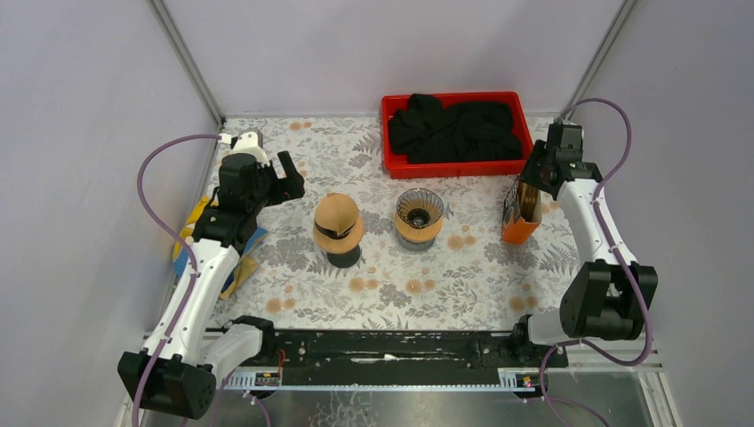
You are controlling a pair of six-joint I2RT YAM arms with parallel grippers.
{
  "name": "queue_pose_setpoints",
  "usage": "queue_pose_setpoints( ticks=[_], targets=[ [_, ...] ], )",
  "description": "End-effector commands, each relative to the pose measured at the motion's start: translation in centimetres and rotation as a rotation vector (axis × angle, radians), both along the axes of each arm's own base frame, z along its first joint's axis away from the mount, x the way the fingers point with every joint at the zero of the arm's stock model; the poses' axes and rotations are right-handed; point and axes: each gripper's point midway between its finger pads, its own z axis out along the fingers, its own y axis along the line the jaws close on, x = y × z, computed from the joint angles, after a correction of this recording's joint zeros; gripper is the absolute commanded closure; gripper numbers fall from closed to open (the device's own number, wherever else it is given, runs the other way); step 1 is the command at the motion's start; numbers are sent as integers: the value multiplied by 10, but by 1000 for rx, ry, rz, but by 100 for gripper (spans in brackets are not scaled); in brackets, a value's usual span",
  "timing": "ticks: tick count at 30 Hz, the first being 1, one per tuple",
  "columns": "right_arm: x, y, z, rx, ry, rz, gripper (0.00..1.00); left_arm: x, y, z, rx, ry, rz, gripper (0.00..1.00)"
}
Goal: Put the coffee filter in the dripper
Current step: Pick up the coffee filter from the coffee filter holder.
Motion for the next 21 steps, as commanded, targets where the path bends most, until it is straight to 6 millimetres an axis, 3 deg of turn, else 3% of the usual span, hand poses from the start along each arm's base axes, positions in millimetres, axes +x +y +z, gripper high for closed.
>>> queue_pose_setpoints(
  ticks=[1,6,10,21],
  targets=[
    [11,-1,-8,4,-6,4,58,4,-2,14,5,-63,-14,0],
    [12,-7,-8,-21,-10,-18,67,3,-3,15,1,-66,-20,0],
    [11,-11,-6,-43,-3,-31,82,3,-5,16,0,-70,-25,0],
    [6,-7,29,-32,-73,-20,99,2,-8,18,-3,-77,-38,0]
  ],
)
